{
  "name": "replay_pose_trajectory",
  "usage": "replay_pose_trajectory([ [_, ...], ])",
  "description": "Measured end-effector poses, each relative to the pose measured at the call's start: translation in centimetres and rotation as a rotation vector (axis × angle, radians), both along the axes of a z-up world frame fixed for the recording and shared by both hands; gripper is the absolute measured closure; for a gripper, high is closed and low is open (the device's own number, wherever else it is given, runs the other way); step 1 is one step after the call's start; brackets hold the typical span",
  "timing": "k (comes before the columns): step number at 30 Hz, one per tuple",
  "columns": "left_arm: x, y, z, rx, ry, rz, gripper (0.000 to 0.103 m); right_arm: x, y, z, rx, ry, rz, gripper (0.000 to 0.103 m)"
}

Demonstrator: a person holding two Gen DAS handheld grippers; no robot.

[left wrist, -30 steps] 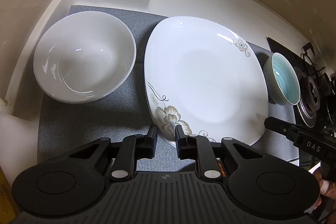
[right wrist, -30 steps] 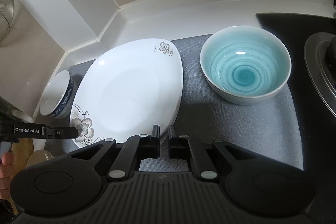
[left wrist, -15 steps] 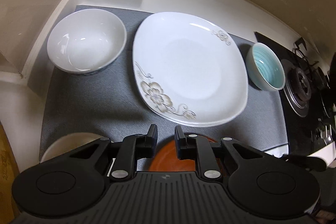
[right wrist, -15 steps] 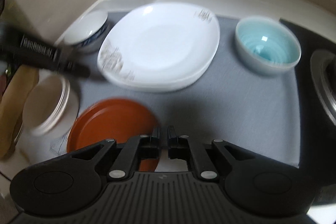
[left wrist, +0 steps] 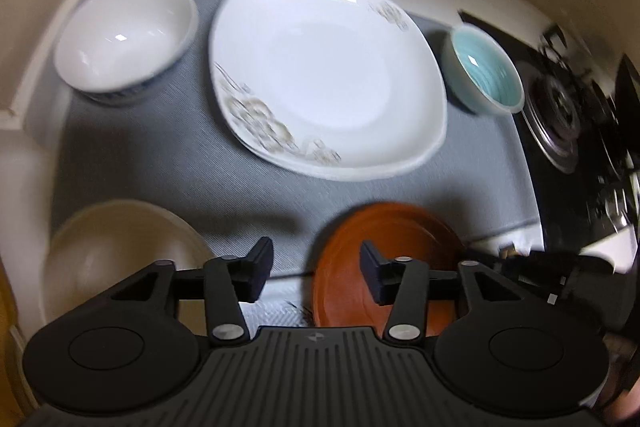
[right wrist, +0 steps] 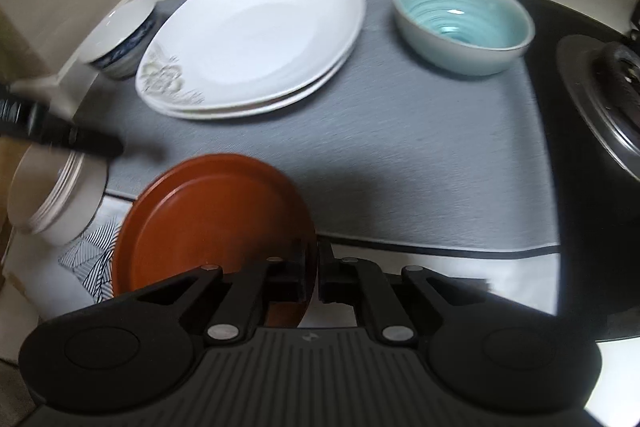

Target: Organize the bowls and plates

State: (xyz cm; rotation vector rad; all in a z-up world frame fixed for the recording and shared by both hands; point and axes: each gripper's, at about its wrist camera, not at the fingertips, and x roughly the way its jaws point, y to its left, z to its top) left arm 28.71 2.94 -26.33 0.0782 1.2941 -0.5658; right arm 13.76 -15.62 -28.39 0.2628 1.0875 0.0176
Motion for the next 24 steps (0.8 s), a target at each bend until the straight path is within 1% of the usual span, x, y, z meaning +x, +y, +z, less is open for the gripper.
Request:
replay_pose_trajectory([
  [2,-0.6,-0.6,-0.4,-0.001,0.020,-0.019,0.037,-0.1,-0.5,0.4,0.005,-0.006,-0.012,0.096],
  [4,-1.3,-1.2,-0.9,0.007,0.026,-0.044,0.031,-0.3,-0.7,0.6,0.001,-0.008,-0.014,0.093],
  [5,-1.7,-1.4,-1.2,0.015,0.027,-0.056,0.029,-0.4,-0.7,0.6,-0.007,-0.007,-0.019,0.083],
  [6,-2.0,-1.7,-1.6,0.031,0.032,-0.068,0.029,-0.6,-0.7,0.5,-0.016,-0.007,-0.029,0.070],
  [7,-2.3,-1.8,-2.0,0.053,0.041,-0.073,0.029,-0.8,-0.7,0.4,-0.014,-0.007,-0.035,0.066],
  [9,-2.7,-1.9,-2.9,0.070,0.060,-0.078,0.029,-1.1,-0.5,-0.1,0.005,0.013,-0.037,0.066],
  [10,-2.9,-1.9,-3.3,0.071,0.069,-0.082,0.030,-1.4,-0.2,-0.3,0.009,0.015,-0.038,0.066],
  [12,-3.2,-1.8,-3.9,0.076,0.063,-0.083,0.038,-2.0,0.1,0.0,-0.009,-0.028,-0.056,0.066],
  [13,-3.3,-1.9,-3.9,0.090,0.041,-0.079,0.044,-2.2,0.1,0.0,-0.014,-0.033,-0.058,0.066],
  [14,-3.5,-1.9,-3.9,0.101,0.018,-0.079,0.047,-2.4,0.1,0.0,-0.009,-0.038,-0.062,0.067],
  [15,-3.6,-2.0,-3.9,0.110,0.005,-0.083,0.048,-2.5,0.2,0.0,0.005,-0.035,-0.063,0.067],
  [16,-3.6,-2.1,-3.9,0.116,-0.002,-0.081,0.052,-2.5,0.2,-0.1,0.015,-0.027,-0.061,0.067],
  [17,-3.5,-2.1,-3.9,0.116,-0.001,-0.073,0.059,-2.6,0.0,-0.3,0.015,-0.020,-0.057,0.067],
  [19,-3.4,-2.2,-4.3,0.108,0.023,-0.064,0.067,-2.6,0.1,-0.5,0.000,-0.005,-0.049,0.068],
  [20,-3.4,-2.2,-4.4,0.104,0.034,-0.058,0.069,-2.6,0.2,-0.5,-0.006,-0.010,-0.044,0.068],
  [21,-3.4,-2.2,-4.3,0.103,0.035,-0.054,0.070,-2.7,0.3,-0.5,-0.008,-0.010,-0.039,0.071],
  [23,-3.5,-2.0,-4.3,0.090,0.043,-0.060,0.079,-2.9,0.4,-0.4,0.000,-0.017,-0.027,0.079],
  [24,-3.7,-2.0,-4.3,0.078,0.053,-0.062,0.079,-2.9,0.6,-0.3,-0.003,-0.024,-0.019,0.079],
])
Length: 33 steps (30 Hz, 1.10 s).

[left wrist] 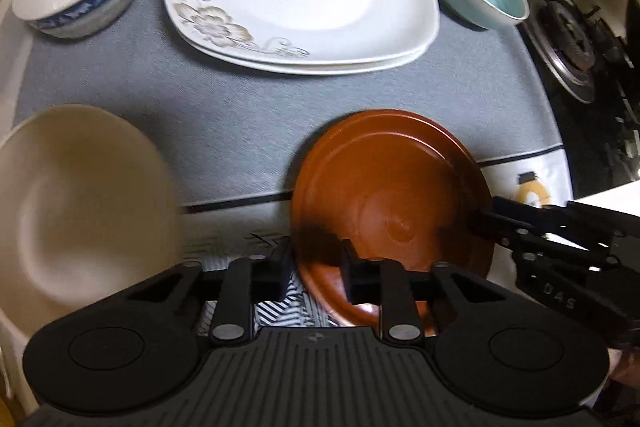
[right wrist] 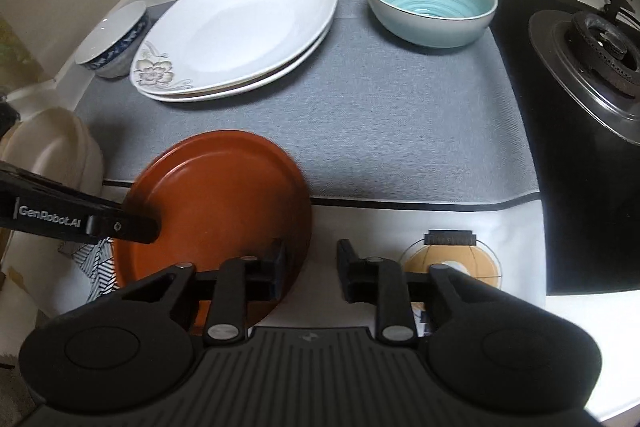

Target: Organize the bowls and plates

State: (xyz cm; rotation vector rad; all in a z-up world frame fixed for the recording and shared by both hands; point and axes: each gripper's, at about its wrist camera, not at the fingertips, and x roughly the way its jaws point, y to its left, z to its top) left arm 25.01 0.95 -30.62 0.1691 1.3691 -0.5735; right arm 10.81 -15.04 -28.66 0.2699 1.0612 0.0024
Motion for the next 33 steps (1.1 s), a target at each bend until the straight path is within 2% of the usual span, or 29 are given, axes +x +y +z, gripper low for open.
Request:
replay_pose_trajectory([
  [2,-0.1,0.0,-0.3,-0.001,0.004,0.000,0.079,0.1,0.3,0.0,-0.038,0.003,0.020,0.080],
  [6,-0.1,-0.1,-0.3,-0.005,0.000,0.002,0.079,0.2,0.6,-0.3,-0.043,0.006,0.020,0.080],
  [7,-0.1,-0.1,-0.3,-0.008,0.001,0.010,0.081,0.2,0.7,-0.2,-0.050,0.003,0.024,0.080],
  [8,-0.2,0.0,-0.1,-0.003,-0.005,0.019,0.088,0.1,0.9,-0.1,-0.060,-0.009,0.030,0.081],
  [9,-0.3,0.1,0.1,0.004,-0.021,0.024,0.088,-0.1,0.9,0.2,-0.074,-0.028,0.036,0.084],
  [12,-0.3,0.6,2.2,-0.006,-0.088,0.014,0.090,-0.4,1.0,1.5,-0.094,-0.066,0.045,0.086],
  [14,-0.1,0.6,3.5,-0.024,-0.105,0.019,0.090,-0.4,0.6,2.3,-0.080,-0.077,0.027,0.086],
  [21,0.4,0.8,6.5,-0.089,-0.131,0.019,0.090,0.3,0.3,5.2,-0.116,-0.115,0.004,0.086],
  [26,1.1,1.0,8.0,-0.116,-0.146,0.038,0.090,0.9,-0.1,7.1,-0.105,-0.154,-0.003,0.086],
  [30,1.9,1.5,9.2,-0.160,-0.103,0.079,0.090,1.6,0.1,8.3,-0.119,-0.185,-0.008,0.086],
  [33,1.9,1.7,10.5,-0.169,-0.147,0.087,0.090,1.8,0.1,9.1,-0.107,-0.207,-0.010,0.089],
])
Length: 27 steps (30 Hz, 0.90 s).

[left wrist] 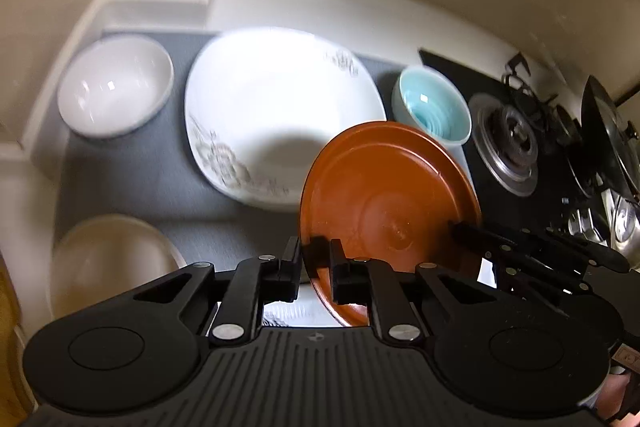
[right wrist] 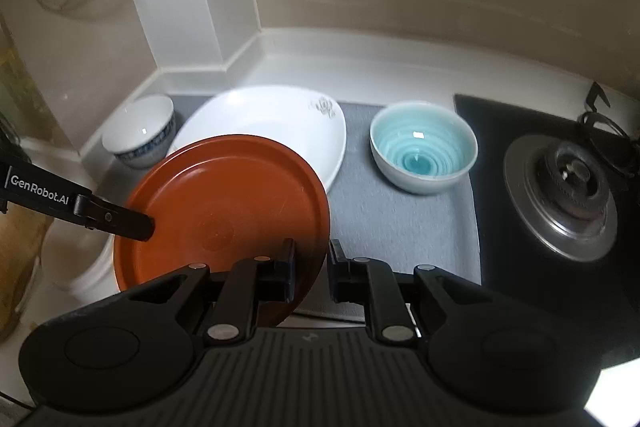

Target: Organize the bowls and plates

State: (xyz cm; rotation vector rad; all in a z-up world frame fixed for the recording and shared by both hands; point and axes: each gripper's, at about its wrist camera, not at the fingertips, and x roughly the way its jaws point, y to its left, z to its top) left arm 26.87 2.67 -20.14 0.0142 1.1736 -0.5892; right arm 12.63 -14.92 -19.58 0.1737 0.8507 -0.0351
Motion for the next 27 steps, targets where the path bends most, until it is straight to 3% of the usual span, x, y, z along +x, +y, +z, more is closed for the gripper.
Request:
replay_pose_trajectory([
  [11,1.6,1.6,4.0,-0.059,-0.085,0.077,0.090,2.7,0.6,3.5,-0.042,-0.094,0.073,0.091],
  [19,3.7,2.7,6.0,-0.084,-0.134,0.135,0.090,5.2,1.9,5.2,-0.058,-0.111,0.099,0.090],
  [24,5.7,3.0,7.3,-0.163,-0.164,0.089,0.090,6.6,1.8,5.4,-0.026,-0.084,0.063,0.089],
  [27,7.0,1.3,8.1,-0.150,-0.254,0.025,0.090,7.7,1.3,4.8,0.009,-0.080,0.037,0.086],
])
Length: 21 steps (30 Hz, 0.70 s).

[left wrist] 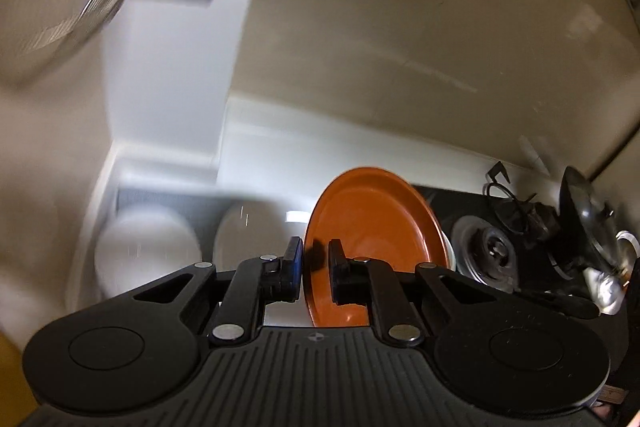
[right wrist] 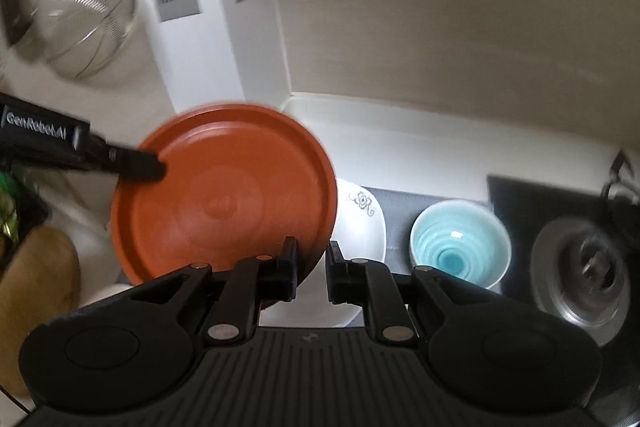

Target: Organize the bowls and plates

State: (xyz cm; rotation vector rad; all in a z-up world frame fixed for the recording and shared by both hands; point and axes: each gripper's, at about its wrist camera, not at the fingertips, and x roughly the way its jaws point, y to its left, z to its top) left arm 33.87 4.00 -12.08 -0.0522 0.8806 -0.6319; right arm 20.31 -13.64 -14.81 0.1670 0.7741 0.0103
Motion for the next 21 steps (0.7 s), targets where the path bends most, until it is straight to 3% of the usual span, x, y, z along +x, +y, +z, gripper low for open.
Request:
replay_pose_trajectory([
  [2,1.3,-1.4,-0.8,0.023,-0.003,0.001,0.090,1.1,-0.3,-0.9,-0.010,0.003,-0.018,0.086],
  [5,3.7,-2.0,-3.2,-0.039,0.093,0.041,0.089,3.3,-1.8,-3.0,0.034,0.034,-0.074,0.087],
  [7,5.2,-2.6,-5.4,-0.032,0.150,0.059,0.089,4.8,-2.6,-4.9,0.044,0.066,-0.081,0.088],
  [9,6.1,-3.5,-7.5,0.009,0.174,0.061,0.089,5.9,-3.0,-6.6,0.038,0.091,-0.080,0.088],
  [14,6.5,-5.6,-11.9,0.193,0.159,0.068,0.087,7.4,-3.0,-9.3,0.026,0.138,-0.064,0.091],
  [21,6.4,-5.4,-15.6,0.227,0.237,0.115,0.088,8.3,-3.2,-11.1,0.025,0.177,-0.082,0.091],
])
